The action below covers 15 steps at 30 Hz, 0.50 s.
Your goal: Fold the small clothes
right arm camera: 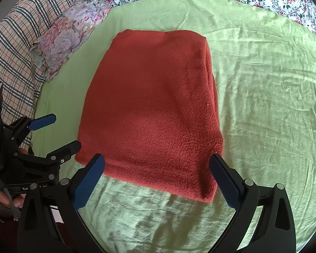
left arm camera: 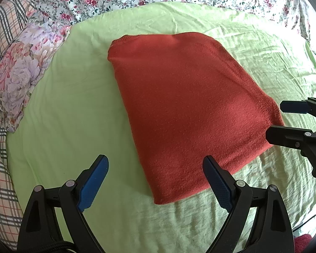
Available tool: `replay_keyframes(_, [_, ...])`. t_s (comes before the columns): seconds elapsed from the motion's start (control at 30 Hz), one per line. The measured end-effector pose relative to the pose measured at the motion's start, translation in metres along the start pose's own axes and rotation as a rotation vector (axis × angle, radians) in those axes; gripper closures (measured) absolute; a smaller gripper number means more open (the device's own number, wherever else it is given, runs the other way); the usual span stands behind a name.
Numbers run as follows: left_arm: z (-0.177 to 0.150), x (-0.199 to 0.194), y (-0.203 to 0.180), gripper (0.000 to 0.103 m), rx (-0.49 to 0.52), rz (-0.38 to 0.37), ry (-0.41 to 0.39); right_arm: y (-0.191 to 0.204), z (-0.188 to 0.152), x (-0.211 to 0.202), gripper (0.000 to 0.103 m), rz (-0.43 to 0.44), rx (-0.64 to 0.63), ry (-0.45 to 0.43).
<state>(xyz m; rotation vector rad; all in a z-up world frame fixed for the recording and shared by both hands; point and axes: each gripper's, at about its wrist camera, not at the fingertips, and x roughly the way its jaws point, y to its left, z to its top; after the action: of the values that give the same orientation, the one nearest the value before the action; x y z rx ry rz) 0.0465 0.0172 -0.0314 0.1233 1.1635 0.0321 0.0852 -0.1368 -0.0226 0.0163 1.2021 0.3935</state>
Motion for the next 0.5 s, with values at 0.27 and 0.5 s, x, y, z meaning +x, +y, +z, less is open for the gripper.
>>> replay_keyframes(0.27, [0.002, 0.001, -0.003, 0.012, 0.006, -0.002, 0.005, -0.002, 0.004, 0.001, 0.004, 0.0, -0.005, 0.002])
replay_keyframes(0.5, [0.011, 0.003, 0.001, 0.012, 0.004, -0.011, -0.011, -0.005, 0.013, 0.003, 0.004, 0.004, -0.002, -0.003])
